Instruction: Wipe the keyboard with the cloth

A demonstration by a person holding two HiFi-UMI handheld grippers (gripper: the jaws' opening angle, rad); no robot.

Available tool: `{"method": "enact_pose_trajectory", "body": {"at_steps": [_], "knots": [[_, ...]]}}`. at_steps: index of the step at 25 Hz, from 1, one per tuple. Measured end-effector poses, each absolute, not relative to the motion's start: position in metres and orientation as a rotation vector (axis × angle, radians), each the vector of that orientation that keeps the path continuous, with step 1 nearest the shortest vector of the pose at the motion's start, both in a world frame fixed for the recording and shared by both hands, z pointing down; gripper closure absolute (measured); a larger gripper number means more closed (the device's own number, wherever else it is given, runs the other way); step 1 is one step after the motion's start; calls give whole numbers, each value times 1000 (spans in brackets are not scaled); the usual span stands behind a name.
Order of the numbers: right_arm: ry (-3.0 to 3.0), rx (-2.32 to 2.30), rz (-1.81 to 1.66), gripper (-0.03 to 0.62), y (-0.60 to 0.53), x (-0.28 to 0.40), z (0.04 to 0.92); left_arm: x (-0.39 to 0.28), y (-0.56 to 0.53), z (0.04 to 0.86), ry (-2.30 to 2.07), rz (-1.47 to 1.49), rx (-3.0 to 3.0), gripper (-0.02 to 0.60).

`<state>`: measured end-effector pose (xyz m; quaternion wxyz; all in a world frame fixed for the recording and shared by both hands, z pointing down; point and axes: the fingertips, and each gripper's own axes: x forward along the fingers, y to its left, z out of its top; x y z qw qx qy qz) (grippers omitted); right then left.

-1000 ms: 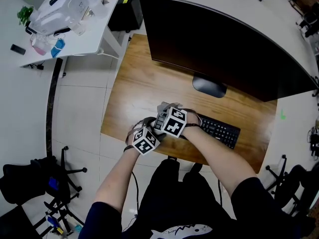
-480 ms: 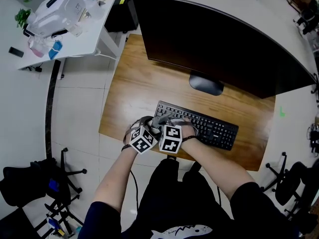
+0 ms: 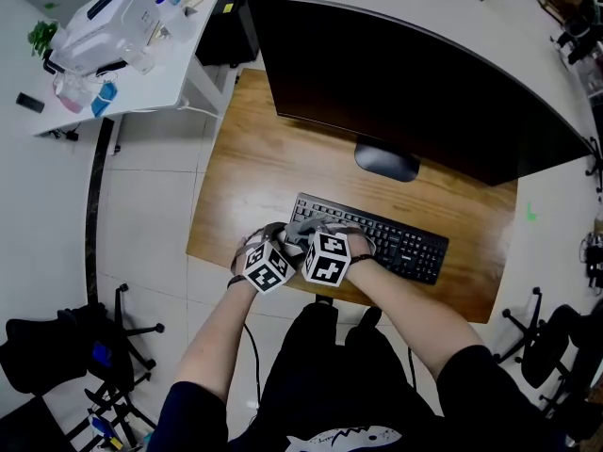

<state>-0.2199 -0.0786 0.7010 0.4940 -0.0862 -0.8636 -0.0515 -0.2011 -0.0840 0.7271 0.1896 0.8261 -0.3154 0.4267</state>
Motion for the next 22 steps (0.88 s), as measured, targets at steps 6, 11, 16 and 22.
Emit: {"method": "enact_pose_trajectory", "body": {"at_steps": [6, 11, 16, 22], "knots": [[-2051, -282, -187, 565, -67, -223, 717, -202, -83, 728, -900, 1191, 2354, 222], [-2044, -279, -201, 565, -63, -202, 718, -203, -82, 728, -890, 1190, 2354, 222], [-2033, -239, -185, 565, -57, -168, 721, -202, -84, 729, -881, 1219, 2332, 221], [-2022, -160, -130, 565, -61, -110, 721, -201, -83, 729, -874, 1238, 2316, 221]]}}
